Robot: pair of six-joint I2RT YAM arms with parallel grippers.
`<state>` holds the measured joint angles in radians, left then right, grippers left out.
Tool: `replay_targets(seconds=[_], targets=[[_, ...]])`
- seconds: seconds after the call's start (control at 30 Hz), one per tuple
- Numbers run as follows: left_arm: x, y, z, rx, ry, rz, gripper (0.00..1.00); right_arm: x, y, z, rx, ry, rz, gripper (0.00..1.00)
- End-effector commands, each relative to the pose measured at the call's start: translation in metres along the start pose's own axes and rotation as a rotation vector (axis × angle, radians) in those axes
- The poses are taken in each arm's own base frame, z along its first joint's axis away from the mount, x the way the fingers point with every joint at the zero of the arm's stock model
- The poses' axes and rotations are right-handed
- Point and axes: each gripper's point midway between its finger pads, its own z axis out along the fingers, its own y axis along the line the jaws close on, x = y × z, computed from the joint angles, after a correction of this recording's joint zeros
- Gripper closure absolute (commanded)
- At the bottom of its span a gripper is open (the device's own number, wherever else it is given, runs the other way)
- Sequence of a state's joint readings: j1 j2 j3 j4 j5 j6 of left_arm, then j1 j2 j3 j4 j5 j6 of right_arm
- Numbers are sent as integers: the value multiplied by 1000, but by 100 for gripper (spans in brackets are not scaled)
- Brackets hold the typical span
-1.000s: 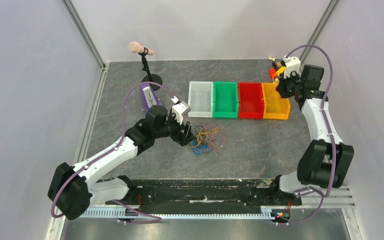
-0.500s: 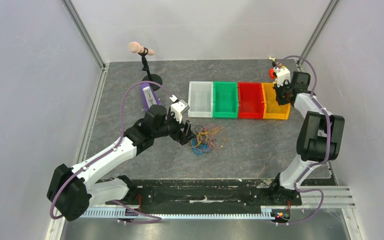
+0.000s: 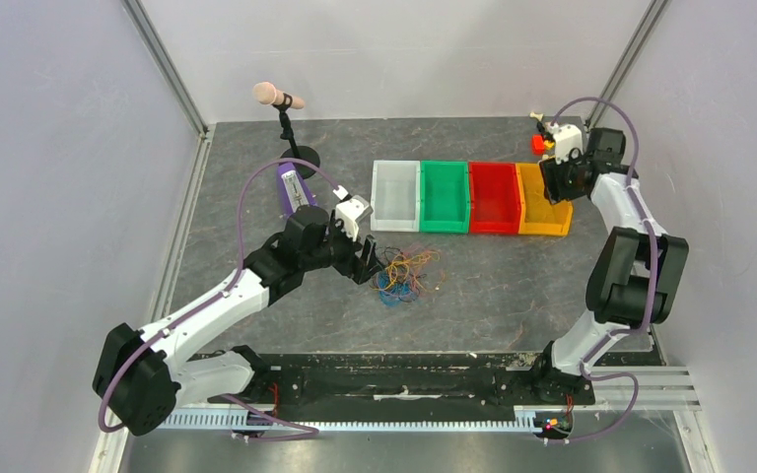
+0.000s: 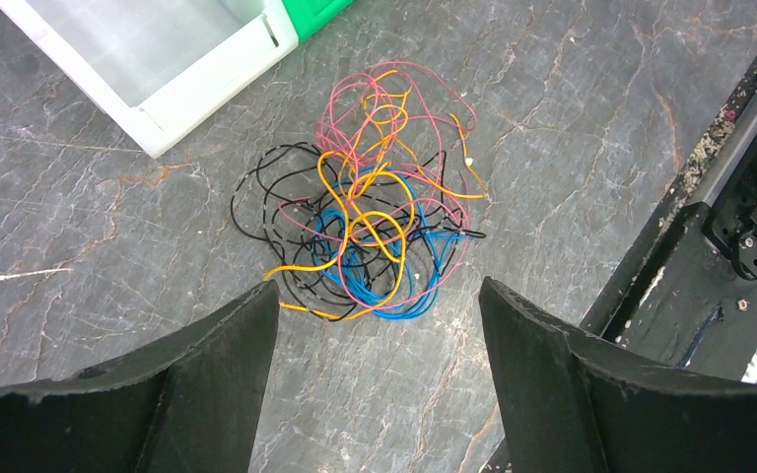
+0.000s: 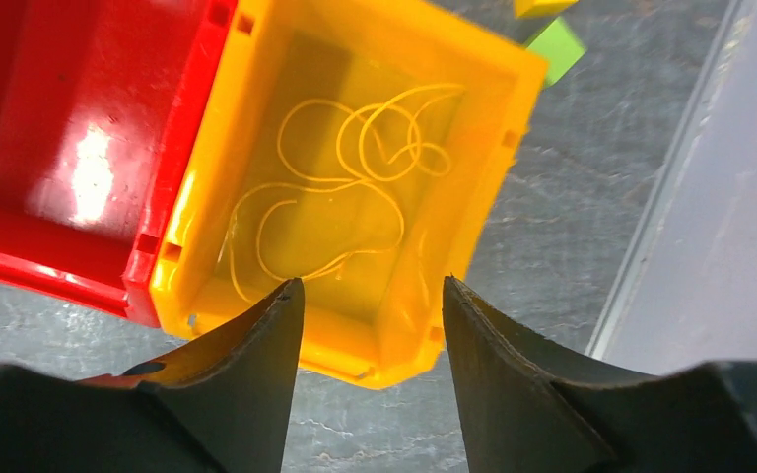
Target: Untangle the cables
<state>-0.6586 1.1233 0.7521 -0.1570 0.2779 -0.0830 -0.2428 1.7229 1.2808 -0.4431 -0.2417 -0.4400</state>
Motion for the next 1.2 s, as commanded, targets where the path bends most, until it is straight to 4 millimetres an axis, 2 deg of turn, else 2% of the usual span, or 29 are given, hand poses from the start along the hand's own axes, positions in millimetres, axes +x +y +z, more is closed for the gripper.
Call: replay_targets(seconds=[0.0, 0.13, 0.2, 0.27, 0.37, 0.4, 0.43, 0.47, 0.53, 0.7, 0.87, 1.03, 1.17], targets=[[-22, -1, -4, -11, -50, -19, 19, -39, -5, -44, -31, -76, -56, 42], [-23, -1, -6, -14, -48, -18, 18, -56, -2, -53, -80, -111, -40, 43], [-19, -2, -8, -6, -15, -5, 17, -67, 22, -65, -220, -139, -37, 42], [-8, 1, -13, -7, 36, 18, 16, -71, 58, -79, -365, -151, -25, 39], [9, 9, -23, 10, 91, -16, 16, -68, 124, -93, -506, -152, -83, 37], [15, 9, -25, 29, 106, -42, 16, -65, 152, -93, -546, -147, -118, 37], [22, 9, -26, 49, 131, -74, 16, -63, 170, -95, -568, -149, -137, 36], [30, 10, -25, 61, 161, -98, 17, -61, 200, -97, -618, -149, -176, 36], [43, 11, -19, 72, 206, -135, 23, -55, 240, -99, -692, -147, -194, 37], [42, 34, 4, 9, 200, -210, 31, -29, 313, -94, -803, -106, -234, 37], [36, 50, 29, 14, 196, -138, 33, -32, 355, -85, -821, -124, -275, 37], [39, 59, 44, 64, 187, 46, 36, -25, 369, -67, -829, -73, -220, 39], [46, 63, 54, 83, 191, 92, 40, -14, 366, -55, -793, -44, -212, 39]])
